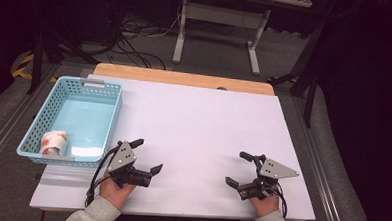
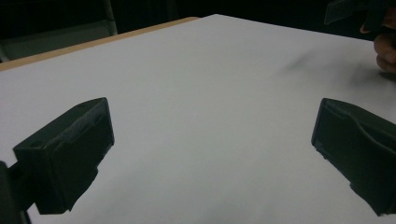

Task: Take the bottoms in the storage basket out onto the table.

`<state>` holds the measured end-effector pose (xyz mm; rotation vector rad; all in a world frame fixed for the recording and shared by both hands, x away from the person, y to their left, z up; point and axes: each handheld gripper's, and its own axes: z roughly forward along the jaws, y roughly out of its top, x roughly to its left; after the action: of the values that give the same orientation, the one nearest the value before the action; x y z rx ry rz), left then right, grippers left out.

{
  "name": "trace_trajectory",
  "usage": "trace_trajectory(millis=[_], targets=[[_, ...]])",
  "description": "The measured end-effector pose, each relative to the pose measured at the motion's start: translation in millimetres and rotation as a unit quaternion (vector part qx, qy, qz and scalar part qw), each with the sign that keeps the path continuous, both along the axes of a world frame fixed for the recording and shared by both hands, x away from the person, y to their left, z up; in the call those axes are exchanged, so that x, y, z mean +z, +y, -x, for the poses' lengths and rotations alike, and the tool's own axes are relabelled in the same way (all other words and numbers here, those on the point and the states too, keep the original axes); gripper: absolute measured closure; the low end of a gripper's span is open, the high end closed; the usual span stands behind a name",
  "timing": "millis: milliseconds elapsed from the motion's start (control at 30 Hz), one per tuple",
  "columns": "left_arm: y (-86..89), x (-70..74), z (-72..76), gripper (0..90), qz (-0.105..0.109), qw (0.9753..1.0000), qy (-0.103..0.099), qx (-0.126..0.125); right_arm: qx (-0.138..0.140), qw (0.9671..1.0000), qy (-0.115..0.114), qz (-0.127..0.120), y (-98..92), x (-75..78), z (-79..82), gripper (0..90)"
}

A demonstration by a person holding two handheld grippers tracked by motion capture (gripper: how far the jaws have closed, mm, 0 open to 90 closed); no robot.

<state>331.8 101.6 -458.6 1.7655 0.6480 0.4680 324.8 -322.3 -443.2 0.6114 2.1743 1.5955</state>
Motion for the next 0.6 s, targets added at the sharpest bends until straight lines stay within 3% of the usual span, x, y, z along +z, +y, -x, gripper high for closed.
trace_trajectory(millis=[167, 267, 467, 600], targets=[[-1.0, 2.4, -0.4, 0.1, 0.000, 0.9999, 0.014, -0.004, 0.005, 1.0000, 0.001, 0.000, 0.6, -0.2, -0.2, 0.6], [-1.7, 2.9, -2.0, 0.1, -0.008, 0.9999, 0.012, -0.006, 0.004, 1.0000, 0.002, -0.003, -0.1, -0.3, -0.5, 0.6], [-2.8, 8.7, 0.8, 0.1, -0.001, 0.9999, 0.009, -0.008, 0.005, 0.9999, 0.008, -0.004, -0.2, -1.0, -0.9, 0.6], [-5.4, 13.9, 2.5, 0.1, -0.014, 0.9998, 0.001, -0.011, 0.005, 0.9999, 0.009, -0.004, -0.5, -1.5, -1.2, 0.6]])
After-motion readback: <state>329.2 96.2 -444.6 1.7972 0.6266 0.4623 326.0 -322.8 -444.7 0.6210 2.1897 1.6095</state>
